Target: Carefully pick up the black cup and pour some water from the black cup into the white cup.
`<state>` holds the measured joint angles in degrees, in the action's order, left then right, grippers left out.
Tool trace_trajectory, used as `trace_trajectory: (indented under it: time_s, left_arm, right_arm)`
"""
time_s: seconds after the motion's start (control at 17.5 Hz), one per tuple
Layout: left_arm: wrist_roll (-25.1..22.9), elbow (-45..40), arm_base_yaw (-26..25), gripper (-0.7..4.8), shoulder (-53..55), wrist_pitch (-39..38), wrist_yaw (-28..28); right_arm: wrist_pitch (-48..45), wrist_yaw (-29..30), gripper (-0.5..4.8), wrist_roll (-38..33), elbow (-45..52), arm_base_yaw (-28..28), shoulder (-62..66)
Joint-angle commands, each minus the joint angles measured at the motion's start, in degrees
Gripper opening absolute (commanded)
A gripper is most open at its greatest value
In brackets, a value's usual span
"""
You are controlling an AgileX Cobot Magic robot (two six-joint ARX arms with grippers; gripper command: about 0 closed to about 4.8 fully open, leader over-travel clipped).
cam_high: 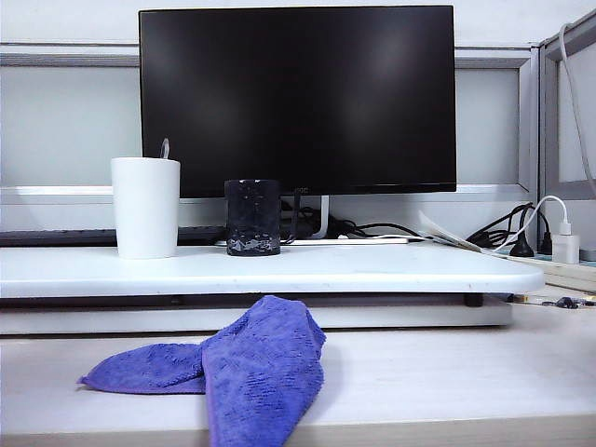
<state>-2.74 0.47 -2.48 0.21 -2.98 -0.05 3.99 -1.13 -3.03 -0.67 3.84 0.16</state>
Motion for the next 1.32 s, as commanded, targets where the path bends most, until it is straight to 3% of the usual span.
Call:
trace_trajectory:
  time_s: [0.06, 0.34, 0.46, 0.57, 0.69, 0.8, 0.92, 1.09, 1.2, 1.32]
  left_arm:
    - [0.4, 0.1, -0.1, -0.05, 0.0, 0.4, 0.1]
    - [0.4, 0.1, -0.1, -0.04, 0.0, 0.5, 0.1]
    - [1.0, 0.1, -0.1, 0.03, 0.0, 1.2, 0.1]
    - [4.2, 0.3, -0.1, 0.88, 0.0, 3.7, 0.3]
    - [8.1, 1.4, -0.1, 2.11, 0.0, 6.6, 0.3]
    - [9.0, 4.4, 0.0, 3.40, 0.0, 7.0, 3.0]
    - [8.1, 7.9, 0.0, 4.24, 0.0, 7.0, 6.5]
    - [7.7, 12.0, -0.1, 4.39, 0.0, 10.0, 6.8]
    - [10.0, 14.7, -0.1, 4.40, 0.6, 11.2, 8.1]
    - [11.9, 16.2, 0.0, 4.40, 3.3, 11.3, 11.8]
  right_arm:
    - [-0.9, -0.3, 0.31, -0.2, 0.4, 0.0, 0.0]
    - [-3.8, -0.2, 0.30, -0.2, 0.4, 0.0, 0.0]
    - [-8.9, 3.2, 0.31, -0.3, -1.2, -0.1, 0.0]
    - [-8.2, 5.0, 0.34, -0.2, -7.2, -0.1, 0.0]
    - [-7.8, 4.7, 1.69, 0.3, -14.3, -0.1, 0.4]
    - [-10.2, 4.2, 3.06, 1.8, -20.9, 0.0, 4.0]
    - [-14.2, 5.0, 3.39, 2.2, -25.7, 0.0, 10.5]
    - [-18.1, 6.5, 3.39, -0.1, -33.3, -0.1, 22.6]
    - [-22.3, 14.9, 3.39, -1.5, -40.8, -0.3, 35.1]
    - [-22.3, 21.8, 3.39, -1.5, -47.2, -3.8, 46.5]
